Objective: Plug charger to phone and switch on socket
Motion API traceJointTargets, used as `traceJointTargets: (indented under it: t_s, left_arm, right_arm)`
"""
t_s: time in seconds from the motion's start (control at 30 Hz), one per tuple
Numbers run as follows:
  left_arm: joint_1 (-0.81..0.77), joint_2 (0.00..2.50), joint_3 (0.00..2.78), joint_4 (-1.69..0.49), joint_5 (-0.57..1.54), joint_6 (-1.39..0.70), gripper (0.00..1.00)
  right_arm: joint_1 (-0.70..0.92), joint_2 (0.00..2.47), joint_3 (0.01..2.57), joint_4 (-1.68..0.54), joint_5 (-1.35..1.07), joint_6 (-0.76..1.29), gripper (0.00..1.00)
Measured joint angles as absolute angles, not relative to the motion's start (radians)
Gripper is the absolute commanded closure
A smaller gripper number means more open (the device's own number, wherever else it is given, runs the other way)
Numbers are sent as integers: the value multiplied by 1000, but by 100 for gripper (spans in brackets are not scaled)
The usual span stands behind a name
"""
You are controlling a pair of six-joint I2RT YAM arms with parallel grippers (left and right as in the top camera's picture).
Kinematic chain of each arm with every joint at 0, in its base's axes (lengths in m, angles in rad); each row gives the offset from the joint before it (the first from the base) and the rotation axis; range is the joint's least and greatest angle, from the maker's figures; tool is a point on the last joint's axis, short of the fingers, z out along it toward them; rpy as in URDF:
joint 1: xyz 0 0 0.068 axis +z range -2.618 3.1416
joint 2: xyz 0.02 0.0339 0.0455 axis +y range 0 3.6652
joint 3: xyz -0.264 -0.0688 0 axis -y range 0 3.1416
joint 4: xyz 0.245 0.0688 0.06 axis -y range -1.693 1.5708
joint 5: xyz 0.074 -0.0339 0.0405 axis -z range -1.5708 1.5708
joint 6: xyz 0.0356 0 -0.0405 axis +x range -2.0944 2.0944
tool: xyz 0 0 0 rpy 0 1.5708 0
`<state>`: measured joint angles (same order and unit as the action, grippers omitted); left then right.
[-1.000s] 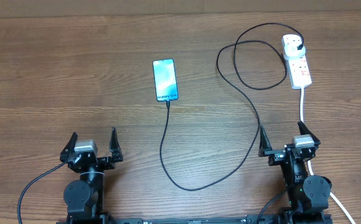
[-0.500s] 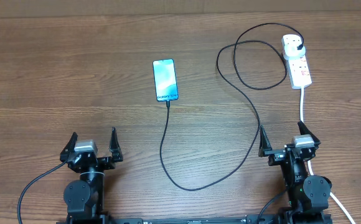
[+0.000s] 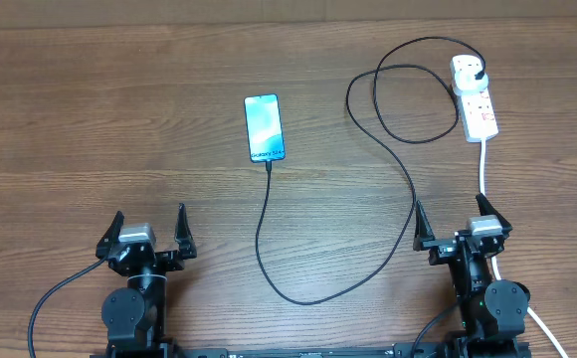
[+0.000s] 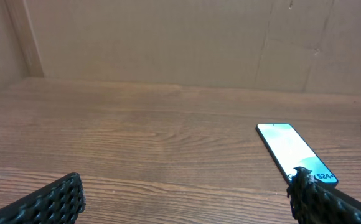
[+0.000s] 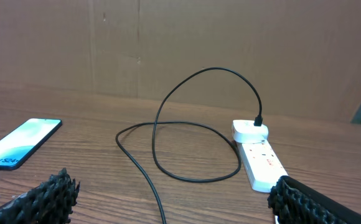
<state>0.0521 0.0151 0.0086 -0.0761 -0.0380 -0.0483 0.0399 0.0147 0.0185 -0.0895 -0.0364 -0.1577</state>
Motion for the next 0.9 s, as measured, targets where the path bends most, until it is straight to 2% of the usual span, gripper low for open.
traceJointTargets:
  t_s: [0.9]
  left_arm:
    - [52, 15, 9, -76, -38, -48, 0]
  right_arm:
    - [40, 15, 19, -90, -21, -60, 0]
